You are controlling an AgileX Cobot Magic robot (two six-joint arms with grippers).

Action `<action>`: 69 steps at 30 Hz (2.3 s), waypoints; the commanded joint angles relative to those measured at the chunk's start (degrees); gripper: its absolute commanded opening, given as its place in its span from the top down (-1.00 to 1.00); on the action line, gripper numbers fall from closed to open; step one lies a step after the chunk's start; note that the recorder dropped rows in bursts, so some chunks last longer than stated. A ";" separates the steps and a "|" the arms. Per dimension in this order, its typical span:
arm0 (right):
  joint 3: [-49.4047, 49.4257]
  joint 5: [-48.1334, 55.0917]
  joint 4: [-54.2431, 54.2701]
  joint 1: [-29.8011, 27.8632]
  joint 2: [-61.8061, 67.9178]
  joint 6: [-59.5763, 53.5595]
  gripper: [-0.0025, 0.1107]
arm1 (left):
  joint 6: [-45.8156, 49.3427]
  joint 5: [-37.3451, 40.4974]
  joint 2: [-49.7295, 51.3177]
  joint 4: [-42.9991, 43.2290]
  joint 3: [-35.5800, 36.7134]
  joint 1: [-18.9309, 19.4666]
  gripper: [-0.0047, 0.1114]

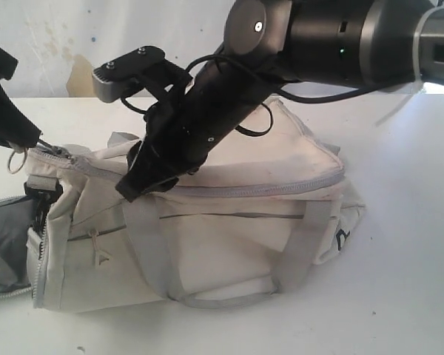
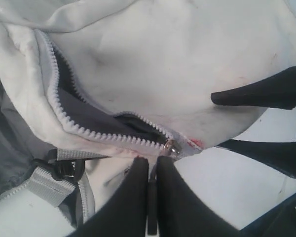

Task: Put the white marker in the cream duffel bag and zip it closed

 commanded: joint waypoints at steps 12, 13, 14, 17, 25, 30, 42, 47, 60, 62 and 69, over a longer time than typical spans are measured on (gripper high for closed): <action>0.32 5.43 -6.75 1.47 -7.59 13.43 0.07 | 4.60 -0.87 -0.53 -6.72 -0.71 0.34 0.92; 0.32 5.01 -6.63 2.13 -7.46 11.57 0.03 | 5.11 -0.87 -0.53 -7.56 -0.71 0.34 0.92; 0.32 4.22 -6.63 2.99 -7.46 10.21 0.00 | 5.68 -0.87 -0.53 -8.04 -0.71 0.34 0.92; 0.32 -0.40 -6.75 5.19 -7.25 5.89 -0.05 | 6.06 -0.87 -0.53 -8.73 -0.71 0.34 0.92; 0.32 -10.97 -7.17 8.36 -4.36 2.09 -0.05 | 11.19 -0.87 -0.53 -17.42 -0.71 0.34 0.92; 0.32 -11.73 -7.15 9.45 -3.42 2.09 -0.05 | 11.32 -0.87 -0.53 -17.06 -0.71 0.34 0.92; 0.32 -14.51 -10.34 9.45 -0.69 2.59 -0.05 | 9.70 -0.87 -0.53 -13.55 -0.71 0.34 0.92; 0.32 -14.38 -10.70 9.45 -1.79 2.70 -0.05 | 5.76 -2.95 -0.53 -8.20 -0.71 0.34 0.92; 0.32 -8.78 -9.63 9.91 -5.95 5.59 -0.05 | 5.60 -6.93 -0.33 -7.57 -0.71 0.34 0.92; 0.32 -8.78 -9.53 10.63 -6.31 6.23 -0.03 | 5.60 -6.81 -0.33 -7.57 -0.71 0.34 0.92; 0.32 -9.64 -10.77 12.83 -3.45 7.22 0.06 | 5.60 -5.35 -0.33 -7.95 -0.71 0.34 0.92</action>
